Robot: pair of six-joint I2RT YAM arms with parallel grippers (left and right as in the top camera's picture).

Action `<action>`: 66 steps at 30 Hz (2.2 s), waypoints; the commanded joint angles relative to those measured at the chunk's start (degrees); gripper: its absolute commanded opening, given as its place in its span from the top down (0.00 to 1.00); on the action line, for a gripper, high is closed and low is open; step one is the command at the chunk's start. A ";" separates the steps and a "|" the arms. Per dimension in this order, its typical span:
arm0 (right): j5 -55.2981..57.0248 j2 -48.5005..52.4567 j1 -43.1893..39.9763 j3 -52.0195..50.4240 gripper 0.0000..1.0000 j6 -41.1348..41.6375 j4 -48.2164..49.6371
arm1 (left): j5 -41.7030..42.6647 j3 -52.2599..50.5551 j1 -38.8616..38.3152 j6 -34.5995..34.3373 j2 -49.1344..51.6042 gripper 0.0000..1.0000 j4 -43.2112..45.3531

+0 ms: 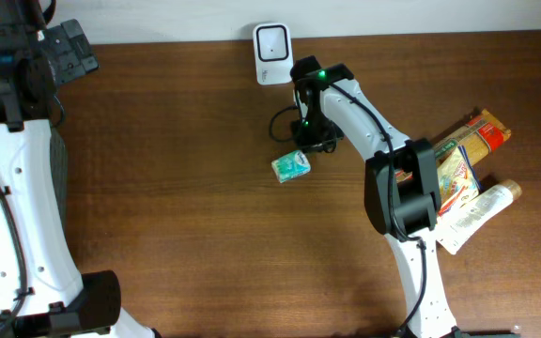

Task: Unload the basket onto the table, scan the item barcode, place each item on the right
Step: 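Lift and rotate the Kleenex pack with the right gripper, then hold the Kleenex pack over the barcode scanner window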

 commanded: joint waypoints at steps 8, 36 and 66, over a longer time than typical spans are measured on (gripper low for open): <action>-13.94 -1.01 11.41 0.04 0.51 -9.90 -11.47 | -0.61 0.00 0.20 0.70 0.15 0.01 0.07; -33.14 -2.01 4.15 -1.03 0.96 -12.94 -3.48 | -0.61 0.00 0.20 0.70 0.15 0.01 0.07; -70.62 -13.60 -16.41 4.07 0.96 -17.68 -15.02 | -0.61 0.00 0.20 0.70 0.15 0.01 0.07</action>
